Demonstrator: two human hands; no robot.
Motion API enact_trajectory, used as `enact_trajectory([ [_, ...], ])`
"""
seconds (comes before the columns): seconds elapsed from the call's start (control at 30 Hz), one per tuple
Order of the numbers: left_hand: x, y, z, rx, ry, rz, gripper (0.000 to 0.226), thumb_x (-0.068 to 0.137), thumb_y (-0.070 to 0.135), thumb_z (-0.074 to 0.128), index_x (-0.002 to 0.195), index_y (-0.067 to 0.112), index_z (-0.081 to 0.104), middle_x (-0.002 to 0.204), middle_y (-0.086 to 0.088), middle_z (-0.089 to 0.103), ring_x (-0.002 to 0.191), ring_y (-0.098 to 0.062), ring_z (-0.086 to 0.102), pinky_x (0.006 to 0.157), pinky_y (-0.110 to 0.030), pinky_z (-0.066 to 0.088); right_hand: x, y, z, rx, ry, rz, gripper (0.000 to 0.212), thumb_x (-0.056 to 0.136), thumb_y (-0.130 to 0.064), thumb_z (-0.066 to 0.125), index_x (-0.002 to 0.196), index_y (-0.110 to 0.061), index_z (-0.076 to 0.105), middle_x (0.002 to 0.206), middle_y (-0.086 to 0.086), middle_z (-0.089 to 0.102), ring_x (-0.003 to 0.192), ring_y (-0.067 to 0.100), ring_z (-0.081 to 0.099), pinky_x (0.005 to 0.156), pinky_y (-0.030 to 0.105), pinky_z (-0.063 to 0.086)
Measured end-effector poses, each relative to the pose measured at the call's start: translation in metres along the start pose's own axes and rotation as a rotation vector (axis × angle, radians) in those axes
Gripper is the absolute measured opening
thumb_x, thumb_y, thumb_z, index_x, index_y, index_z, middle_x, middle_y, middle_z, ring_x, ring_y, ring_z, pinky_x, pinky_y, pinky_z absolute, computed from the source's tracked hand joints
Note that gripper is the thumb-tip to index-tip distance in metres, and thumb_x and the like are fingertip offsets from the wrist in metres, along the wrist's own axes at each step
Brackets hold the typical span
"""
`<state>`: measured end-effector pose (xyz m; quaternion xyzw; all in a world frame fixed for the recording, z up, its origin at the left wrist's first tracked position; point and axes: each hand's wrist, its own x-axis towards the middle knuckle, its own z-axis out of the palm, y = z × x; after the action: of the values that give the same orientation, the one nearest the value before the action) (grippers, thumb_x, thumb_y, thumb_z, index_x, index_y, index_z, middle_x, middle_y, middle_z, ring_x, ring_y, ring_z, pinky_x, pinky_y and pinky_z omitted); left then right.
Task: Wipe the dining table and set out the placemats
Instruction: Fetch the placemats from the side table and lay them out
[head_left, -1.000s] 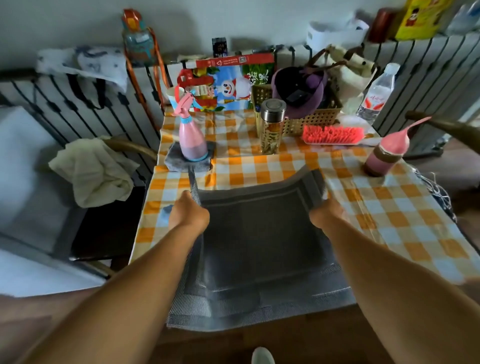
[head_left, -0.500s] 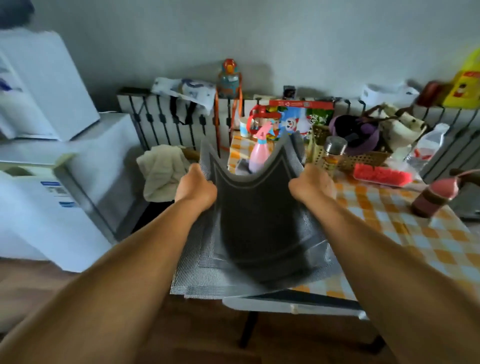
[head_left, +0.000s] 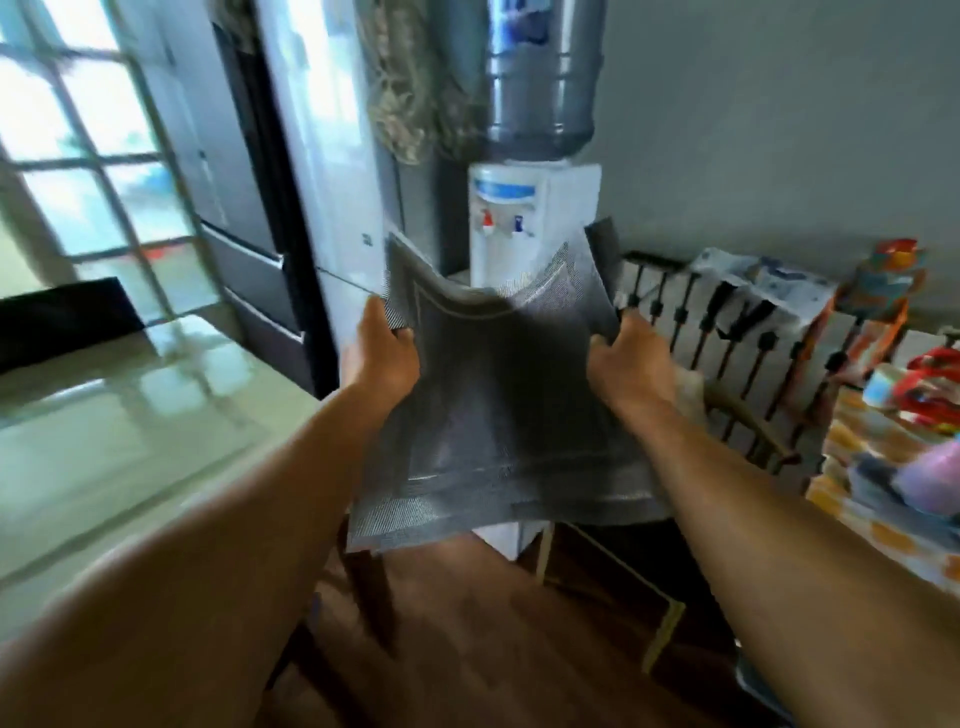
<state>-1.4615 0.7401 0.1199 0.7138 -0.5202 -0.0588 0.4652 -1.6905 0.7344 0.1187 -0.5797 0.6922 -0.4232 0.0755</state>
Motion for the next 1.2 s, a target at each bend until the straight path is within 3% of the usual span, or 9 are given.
enact_trajectory([
  [0.1,0.032,-0.035,-0.056,-0.014,0.121,-0.093,0.022,0.086,0.013,0.047,0.108,0.012,0.047,0.094,-0.016,0.057,0.091,-0.037,0.057,0.074,-0.037,0.046,0.004,-0.064,0.053,0.096,-0.036,-0.168,0.038,0.091,-0.02,0.05,0.126,-0.006,0.05,0.124,0.02,0.057,0.114,0.037,0.054,0.094,0.04,0.042],
  [0.23,0.068,-0.083,-0.117,0.032,0.284,-0.143,0.032,0.088,0.01,0.046,0.12,0.01,0.046,0.109,-0.02,0.06,0.099,-0.037,0.057,0.08,-0.036,0.044,0.001,-0.142,0.118,0.204,-0.074,-0.338,0.038,0.092,-0.019,0.051,0.126,-0.004,0.05,0.123,0.02,0.057,0.115,0.036,0.053,0.094,0.037,0.04],
  [0.5,0.121,-0.172,-0.201,0.286,0.464,-0.299,0.038,0.092,0.014,0.047,0.129,0.01,0.038,0.124,-0.017,0.055,0.113,-0.038,0.053,0.093,-0.044,0.043,-0.007,-0.251,0.246,0.363,-0.275,-0.477,0.025,0.092,-0.017,0.052,0.113,-0.004,0.055,0.114,0.019,0.062,0.108,0.036,0.056,0.086,0.035,0.041],
  [0.63,0.132,-0.212,-0.231,0.323,0.527,-0.359,0.035,0.093,0.015,0.046,0.126,0.011,0.039,0.12,-0.016,0.057,0.11,-0.037,0.056,0.091,-0.043,0.044,-0.012,-0.295,0.295,0.396,-0.401,-0.513,0.026,0.092,-0.018,0.051,0.113,-0.004,0.055,0.115,0.02,0.061,0.108,0.038,0.055,0.088,0.037,0.042],
  [0.77,0.131,-0.26,-0.256,0.369,0.512,-0.473,0.032,0.092,0.017,0.046,0.122,0.01,0.039,0.117,-0.018,0.058,0.108,-0.04,0.055,0.089,-0.043,0.043,-0.036,-0.325,0.346,0.391,-0.554,-0.529,0.024,0.091,-0.021,0.052,0.111,-0.008,0.056,0.113,0.017,0.063,0.107,0.038,0.057,0.089,0.039,0.043],
  [0.93,0.134,-0.32,-0.271,0.375,0.428,-0.562,0.035,0.092,0.015,0.05,0.125,0.009,0.042,0.125,-0.018,0.057,0.113,-0.039,0.054,0.096,-0.042,0.042,-0.062,-0.343,0.407,0.308,-0.706,-0.482,0.03,0.089,-0.023,0.054,0.116,-0.008,0.056,0.117,0.017,0.062,0.11,0.037,0.056,0.088,0.039,0.043],
  [1.2,0.154,-0.426,-0.278,0.323,0.259,-0.645,0.03,0.091,0.017,0.053,0.12,0.012,0.044,0.116,-0.015,0.06,0.104,-0.035,0.058,0.091,-0.042,0.046,-0.078,-0.337,0.499,0.111,-0.779,-0.322,0.038,0.086,-0.023,0.059,0.118,-0.004,0.056,0.12,0.021,0.061,0.111,0.037,0.057,0.091,0.039,0.044],
])
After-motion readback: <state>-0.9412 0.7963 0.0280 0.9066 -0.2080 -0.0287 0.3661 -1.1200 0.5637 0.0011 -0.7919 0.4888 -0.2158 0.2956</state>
